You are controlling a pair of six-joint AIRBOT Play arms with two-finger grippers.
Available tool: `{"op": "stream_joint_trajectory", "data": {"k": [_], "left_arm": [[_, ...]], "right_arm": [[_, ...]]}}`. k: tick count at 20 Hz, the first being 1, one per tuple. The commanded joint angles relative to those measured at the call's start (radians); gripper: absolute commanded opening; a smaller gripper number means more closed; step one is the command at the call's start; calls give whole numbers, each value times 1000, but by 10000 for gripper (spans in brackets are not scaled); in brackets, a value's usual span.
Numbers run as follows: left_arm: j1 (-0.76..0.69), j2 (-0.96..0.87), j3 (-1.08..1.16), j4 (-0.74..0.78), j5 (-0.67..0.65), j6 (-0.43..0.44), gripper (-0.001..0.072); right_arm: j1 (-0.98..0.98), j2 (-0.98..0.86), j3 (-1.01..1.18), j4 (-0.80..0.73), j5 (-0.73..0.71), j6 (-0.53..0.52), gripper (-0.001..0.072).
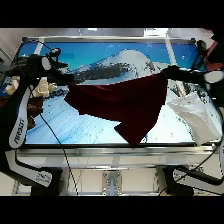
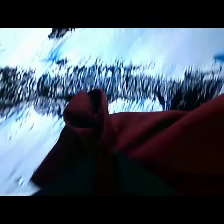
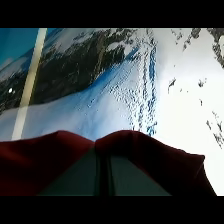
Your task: Fold the shirts.
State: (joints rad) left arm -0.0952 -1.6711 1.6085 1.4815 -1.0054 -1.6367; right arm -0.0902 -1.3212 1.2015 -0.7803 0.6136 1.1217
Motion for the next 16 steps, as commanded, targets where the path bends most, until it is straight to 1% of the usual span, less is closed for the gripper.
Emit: {"op": "stream_joint_trajectory", "data": {"k": [1,2,3,4,5,6,7,8,9,11,12,13,14,16], "left_arm": [[2,-57,26,-35,389,-103,560],[3,-57,71,-37,452,-102,604],[5,-56,125,-32,475,-97,603],[9,-55,193,-16,463,-84,603],[15,-46,252,27,439,-83,603],[22,-28,304,103,412,-84,603],[30,-1,334,184,389,-84,602],[41,40,342,278,369,-84,602],[57,80,341,354,339,-84,601],[113,148,340,401,243,-73,600],[146,173,336,401,185,-63,599],[177,195,314,391,133,-65,599],[200,216,274,375,92,-64,599],[217,267,126,359,42,-65,599]], "right_arm": [[128,-130,-16,6,-496,-3,98],[135,-131,-16,0,-597,-3,238],[132,-125,-14,-2,-672,-4,389],[113,-107,-14,-6,-728,-4,422],[83,-80,-14,-6,-731,-4,422],[37,-39,-14,-6,-681,-4,419],[-17,3,-14,-13,-585,-4,402],[-92,49,-16,-34,-440,2,377],[-170,86,-17,-69,-259,32,368],[-330,135,-31,-189,137,107,368],[-390,161,-73,-235,293,108,368],[-430,193,-138,-259,386,108,368],[-457,228,-224,-263,430,108,368],[-470,298,-423,-223,423,109,369]]}}
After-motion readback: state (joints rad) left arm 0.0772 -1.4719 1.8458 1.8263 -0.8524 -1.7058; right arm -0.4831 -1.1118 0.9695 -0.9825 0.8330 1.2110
